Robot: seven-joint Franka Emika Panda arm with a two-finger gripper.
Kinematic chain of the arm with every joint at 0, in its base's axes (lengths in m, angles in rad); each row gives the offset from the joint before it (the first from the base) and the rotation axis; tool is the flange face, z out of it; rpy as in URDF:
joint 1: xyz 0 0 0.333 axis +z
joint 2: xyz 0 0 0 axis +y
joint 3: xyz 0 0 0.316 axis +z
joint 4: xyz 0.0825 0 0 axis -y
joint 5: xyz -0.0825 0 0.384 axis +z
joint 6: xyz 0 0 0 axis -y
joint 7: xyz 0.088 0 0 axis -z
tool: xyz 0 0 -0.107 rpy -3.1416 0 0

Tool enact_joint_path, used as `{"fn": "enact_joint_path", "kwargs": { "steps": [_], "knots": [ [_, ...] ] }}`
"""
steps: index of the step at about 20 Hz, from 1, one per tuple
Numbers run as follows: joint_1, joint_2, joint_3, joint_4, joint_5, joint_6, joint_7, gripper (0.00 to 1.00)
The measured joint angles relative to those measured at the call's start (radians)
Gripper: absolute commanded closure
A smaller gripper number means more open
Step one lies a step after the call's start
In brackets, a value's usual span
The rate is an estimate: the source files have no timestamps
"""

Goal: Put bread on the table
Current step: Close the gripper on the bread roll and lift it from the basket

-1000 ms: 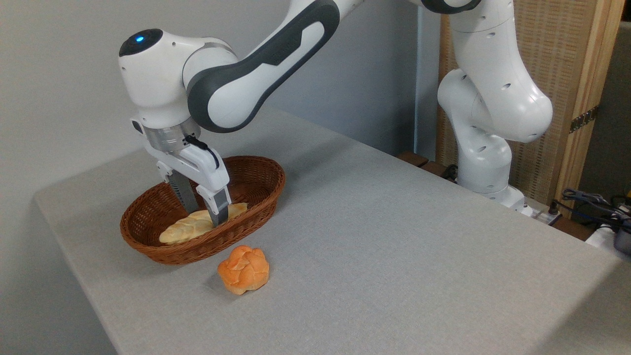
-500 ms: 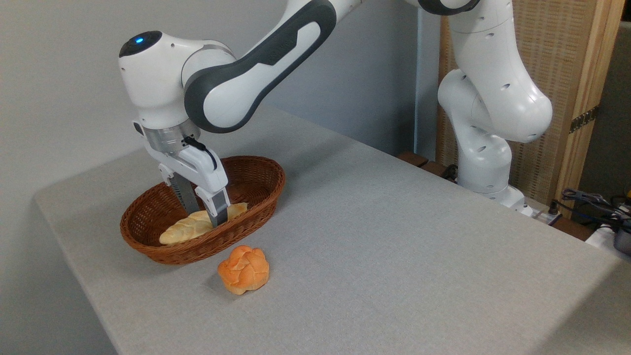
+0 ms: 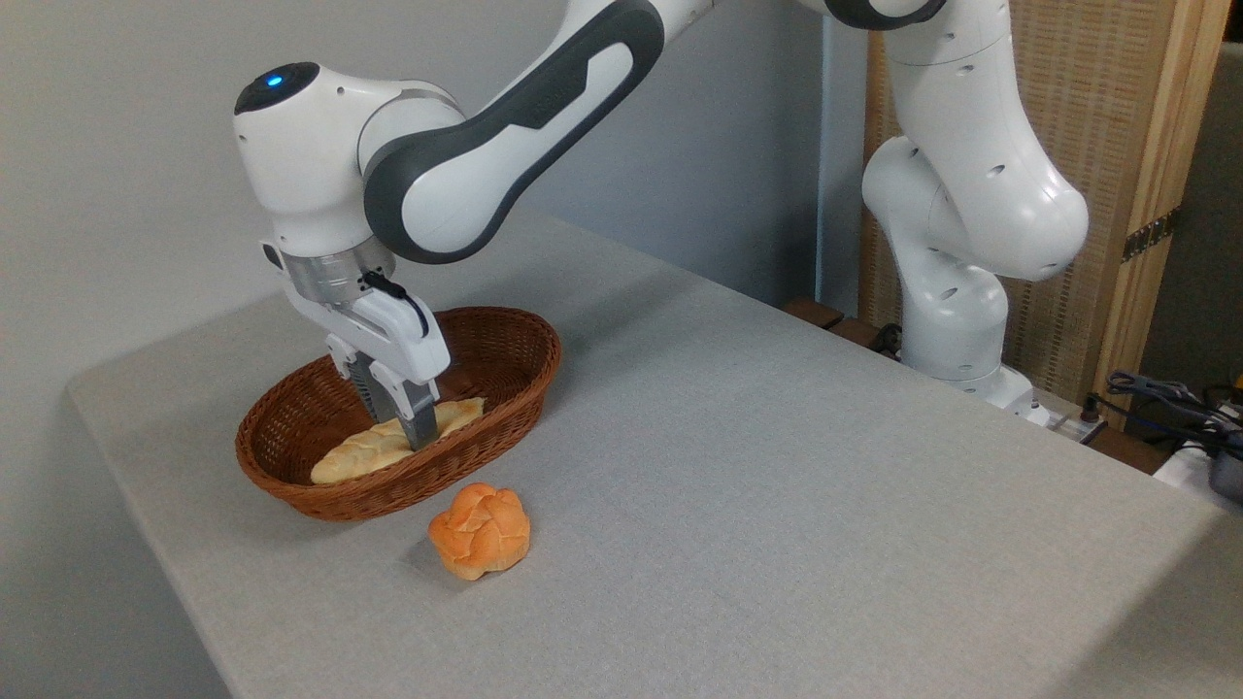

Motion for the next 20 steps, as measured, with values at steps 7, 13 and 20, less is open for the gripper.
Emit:
{"fn": "enact_joint_path", "kwargs": {
  "steps": [7, 13, 20],
  "knots": [
    [-0.001, -0.004, -0.001, 0.006, 0.0, 0.002, 0.0, 0.75],
    [-0.006, -0.029, -0.009, 0.017, -0.015, 0.02, 0.0, 0.74],
    [-0.009, -0.082, -0.015, 0.018, -0.053, 0.021, -0.003, 0.74]
  ]
}}
